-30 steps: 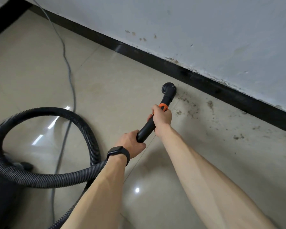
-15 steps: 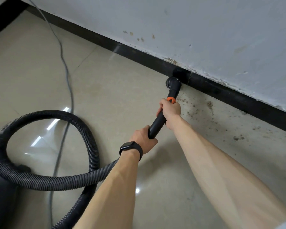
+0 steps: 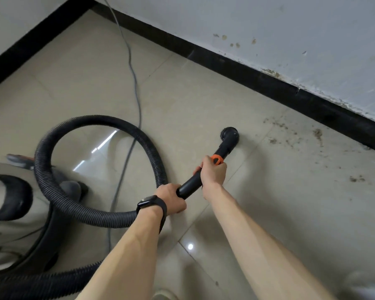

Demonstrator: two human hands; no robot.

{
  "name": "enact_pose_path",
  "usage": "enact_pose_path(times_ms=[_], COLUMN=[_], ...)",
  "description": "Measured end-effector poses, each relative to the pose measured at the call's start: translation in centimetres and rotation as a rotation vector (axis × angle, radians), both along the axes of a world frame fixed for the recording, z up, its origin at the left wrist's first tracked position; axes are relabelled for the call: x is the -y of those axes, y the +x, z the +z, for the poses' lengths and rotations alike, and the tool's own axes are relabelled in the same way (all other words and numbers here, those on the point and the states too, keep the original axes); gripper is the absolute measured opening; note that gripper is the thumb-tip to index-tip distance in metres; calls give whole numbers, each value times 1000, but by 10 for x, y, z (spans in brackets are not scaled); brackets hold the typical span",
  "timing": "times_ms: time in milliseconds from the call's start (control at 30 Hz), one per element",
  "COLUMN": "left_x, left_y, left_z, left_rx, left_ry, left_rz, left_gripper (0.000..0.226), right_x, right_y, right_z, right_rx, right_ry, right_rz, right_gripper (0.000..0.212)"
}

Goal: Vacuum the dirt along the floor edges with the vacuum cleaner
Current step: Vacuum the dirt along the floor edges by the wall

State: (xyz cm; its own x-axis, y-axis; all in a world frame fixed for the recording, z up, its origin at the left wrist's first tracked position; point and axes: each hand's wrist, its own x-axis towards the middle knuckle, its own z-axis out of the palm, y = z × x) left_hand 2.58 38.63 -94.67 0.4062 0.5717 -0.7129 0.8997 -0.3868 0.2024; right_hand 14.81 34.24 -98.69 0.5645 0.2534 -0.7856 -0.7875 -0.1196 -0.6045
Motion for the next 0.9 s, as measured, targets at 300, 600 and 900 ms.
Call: enact_pose_path(times_ms=[300, 600, 900], left_x=[4, 7, 14], left_y=[-68, -16, 11], left_z=[13, 11, -4], left_rx=[-171, -141, -120], left_ry=[-86, -14, 12], left_rz=[39, -140, -126], left_gripper=[24, 19, 15], right_x=[23, 38, 39], right_y=[-91, -41, -10], right_z=[8, 13, 5], right_rx=[-52, -55, -32], right_ry=[-34, -47, -16], right_rz=[-66, -238, -266], right_gripper=[31, 28, 22])
